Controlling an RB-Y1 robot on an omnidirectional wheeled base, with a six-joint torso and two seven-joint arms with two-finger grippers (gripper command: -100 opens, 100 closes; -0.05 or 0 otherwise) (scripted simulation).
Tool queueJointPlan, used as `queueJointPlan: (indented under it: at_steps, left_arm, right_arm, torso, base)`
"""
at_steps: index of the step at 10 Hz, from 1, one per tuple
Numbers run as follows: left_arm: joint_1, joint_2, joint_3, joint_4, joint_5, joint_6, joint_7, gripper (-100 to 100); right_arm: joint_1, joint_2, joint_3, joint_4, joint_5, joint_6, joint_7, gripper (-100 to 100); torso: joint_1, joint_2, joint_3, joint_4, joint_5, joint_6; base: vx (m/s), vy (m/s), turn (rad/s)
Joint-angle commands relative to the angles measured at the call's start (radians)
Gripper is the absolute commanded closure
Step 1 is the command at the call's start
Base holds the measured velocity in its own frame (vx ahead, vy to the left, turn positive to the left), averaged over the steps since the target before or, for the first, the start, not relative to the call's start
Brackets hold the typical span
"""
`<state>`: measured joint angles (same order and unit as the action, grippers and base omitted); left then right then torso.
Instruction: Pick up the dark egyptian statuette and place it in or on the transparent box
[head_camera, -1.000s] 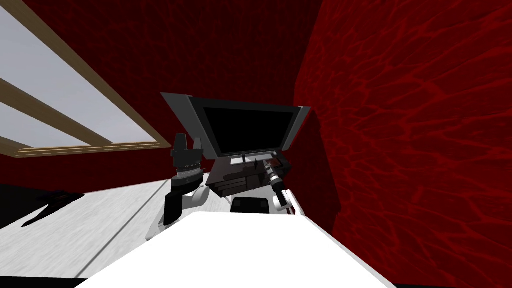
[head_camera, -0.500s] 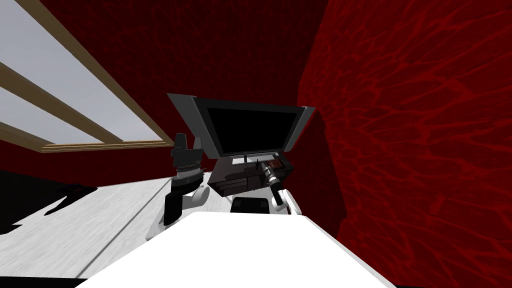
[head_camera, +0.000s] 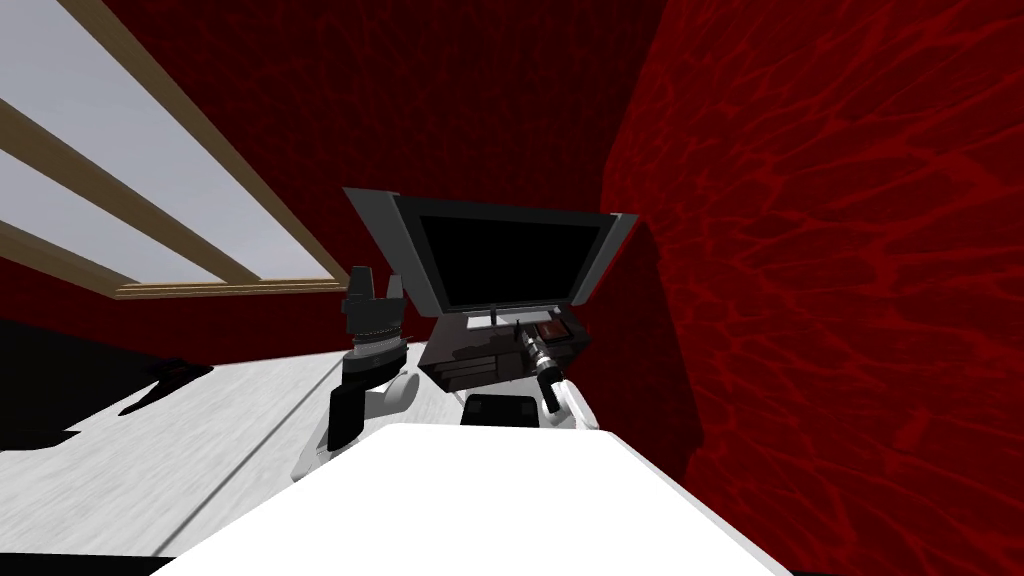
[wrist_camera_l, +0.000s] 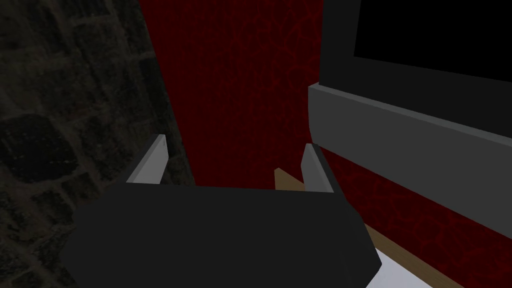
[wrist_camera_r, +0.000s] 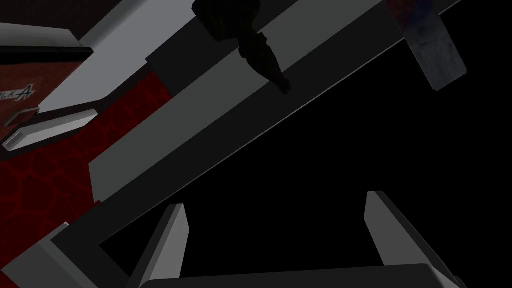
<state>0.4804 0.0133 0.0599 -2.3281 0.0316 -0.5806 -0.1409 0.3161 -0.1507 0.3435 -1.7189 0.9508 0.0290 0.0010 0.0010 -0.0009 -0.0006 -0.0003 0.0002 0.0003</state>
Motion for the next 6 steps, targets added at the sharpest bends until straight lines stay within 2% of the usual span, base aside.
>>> queueJointPlan:
  at_steps: [1, 2, 3, 4, 5, 6]
  left_arm:
    - [0.000, 0.000, 0.000, 0.000, 0.000, 0.000, 0.000, 0]
    - [0.000, 0.000, 0.000, 0.000, 0.000, 0.000, 0.000, 0]
    - [0.000, 0.000, 0.000, 0.000, 0.000, 0.000, 0.000, 0]
    - [0.000, 0.000, 0.000, 0.000, 0.000, 0.000, 0.000, 0]
    - [0.000, 0.000, 0.000, 0.000, 0.000, 0.000, 0.000, 0]
    - [0.000, 0.000, 0.000, 0.000, 0.000, 0.000, 0.000, 0]
  right_arm:
    - [-0.011, -0.005, 0.011, 0.013, 0.050, 0.025, 0.000, -100]
    - [-0.021, -0.003, 0.019, 0.046, 0.082, 0.053, 0.004, -100]
    - [-0.021, -0.003, 0.019, 0.046, 0.109, 0.053, 0.004, -100]
    - [-0.021, -0.003, 0.019, 0.046, 0.115, 0.053, 0.004, -100]
    - [-0.030, 0.001, 0.025, 0.079, 0.155, 0.080, 0.008, -100]
    - [-0.030, 0.001, 0.025, 0.079, 0.178, 0.080, 0.008, -100]
  torso:
    - [0.000, 0.000, 0.000, 0.000, 0.000, 0.000]
    - [0.000, 0.000, 0.000, 0.000, 0.000, 0.000]
    - [0.000, 0.000, 0.000, 0.000, 0.000, 0.000]
    - [0.000, 0.000, 0.000, 0.000, 0.000, 0.000]
    - [0.000, 0.000, 0.000, 0.000, 0.000, 0.000]
    - [0.000, 0.000, 0.000, 0.000, 0.000, 0.000]
  base:
    - [0.011, 0.005, 0.035]
    - [0.015, 0.011, 0.084]
    - [0.016, 0.008, 0.036]
    - [0.007, 0.002, -0.011]
    - [0.012, 0.006, 0.093]
    - [0.014, 0.005, 0.039]
